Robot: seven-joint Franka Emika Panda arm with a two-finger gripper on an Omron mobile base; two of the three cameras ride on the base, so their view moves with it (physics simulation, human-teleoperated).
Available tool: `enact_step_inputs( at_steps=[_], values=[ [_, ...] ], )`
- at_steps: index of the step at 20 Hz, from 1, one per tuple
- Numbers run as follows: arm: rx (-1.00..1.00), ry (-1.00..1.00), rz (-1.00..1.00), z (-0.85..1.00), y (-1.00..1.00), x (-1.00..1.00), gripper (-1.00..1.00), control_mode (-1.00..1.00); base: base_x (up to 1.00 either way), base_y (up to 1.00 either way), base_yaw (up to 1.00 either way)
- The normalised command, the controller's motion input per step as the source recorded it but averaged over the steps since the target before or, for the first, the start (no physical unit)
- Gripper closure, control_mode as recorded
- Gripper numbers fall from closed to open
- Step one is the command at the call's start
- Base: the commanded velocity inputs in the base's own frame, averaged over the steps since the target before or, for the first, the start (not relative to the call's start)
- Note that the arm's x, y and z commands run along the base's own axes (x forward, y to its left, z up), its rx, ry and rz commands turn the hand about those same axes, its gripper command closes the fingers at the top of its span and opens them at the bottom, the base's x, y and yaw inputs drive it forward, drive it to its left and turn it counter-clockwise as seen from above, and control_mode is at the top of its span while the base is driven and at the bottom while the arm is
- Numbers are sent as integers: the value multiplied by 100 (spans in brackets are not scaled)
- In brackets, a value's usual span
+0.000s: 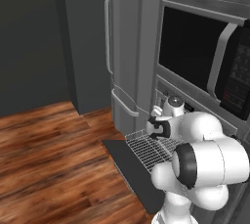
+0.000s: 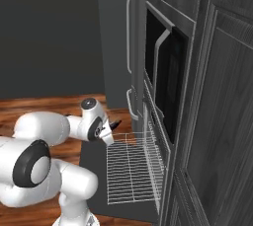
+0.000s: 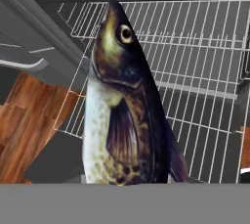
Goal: Place the fish on the bottom rack of the oven, and slide the tray back inside. Close the oven door.
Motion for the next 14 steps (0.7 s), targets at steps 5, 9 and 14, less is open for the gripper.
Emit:
enact_step_inputs(
  at_steps=[5,9,14],
  values=[
    [0,7,-9,-35,-20,2,100,-100,0,0,0],
    [0,6,-5,-31,-16,6,100,-100,0,0,0],
    [0,4,-2,-32,-5,12,100,-100,0,0,0]
  ],
)
